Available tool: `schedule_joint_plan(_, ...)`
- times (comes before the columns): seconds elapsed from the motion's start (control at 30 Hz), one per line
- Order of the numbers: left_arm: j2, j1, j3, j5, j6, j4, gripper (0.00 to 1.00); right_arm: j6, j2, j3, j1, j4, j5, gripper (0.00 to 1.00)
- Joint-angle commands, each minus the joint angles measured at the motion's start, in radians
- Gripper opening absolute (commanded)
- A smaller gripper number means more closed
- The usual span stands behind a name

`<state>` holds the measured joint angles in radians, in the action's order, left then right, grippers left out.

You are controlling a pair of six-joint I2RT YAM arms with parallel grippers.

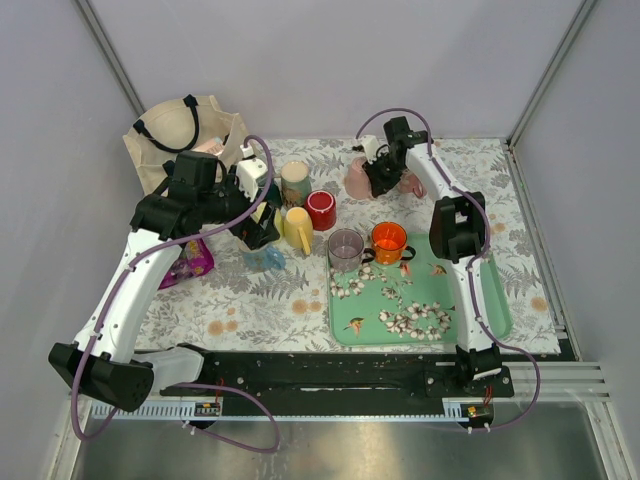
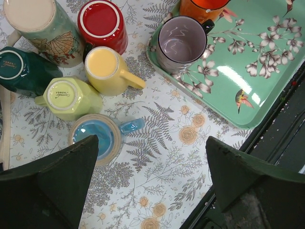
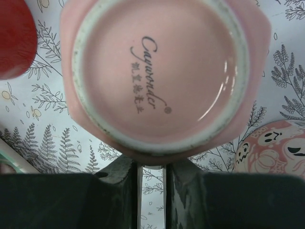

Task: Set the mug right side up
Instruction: Turn over the cup at the center of the board.

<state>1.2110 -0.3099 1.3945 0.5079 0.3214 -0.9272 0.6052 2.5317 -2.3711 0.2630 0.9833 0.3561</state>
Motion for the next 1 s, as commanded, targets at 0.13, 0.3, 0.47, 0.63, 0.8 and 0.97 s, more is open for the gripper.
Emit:
schedule_joint_plan(0.13,-0.024,-0.014,0.015,-0.020,0.050,0.056,0.96,-0.077,-0.146,-0.031,-0.014,0.023,0.173,0.00)
schedule_joint_plan(0.3,-0.112,-0.026,-0.061,-0.069,0.138,0.184,0.97,-0.174,-0.286,-0.037,-0.030,0.054,0.423,0.00)
schedule_joint_plan(0.47,-0.226,-0.054,-0.202,-0.132,0.272,0.422,0.98,-0.329,-0.430,0.083,-0.033,0.055,0.618,0.00)
schedule_joint_plan(0.63,-0.303,-0.100,-0.354,-0.200,0.372,0.669,0.99,-0.585,-0.582,0.320,-0.036,-0.113,0.921,0.00)
schedule_joint_plan(0.8,-0.317,-0.143,-0.469,-0.203,0.491,0.885,0.99,-0.826,-0.727,0.606,-0.028,-0.337,1.119,0.00)
schedule_joint_plan(0.97,-0.260,-0.210,-0.496,-0.221,0.521,1.093,0.99,-1.545,-0.853,0.959,0.008,-1.345,1.208,0.00)
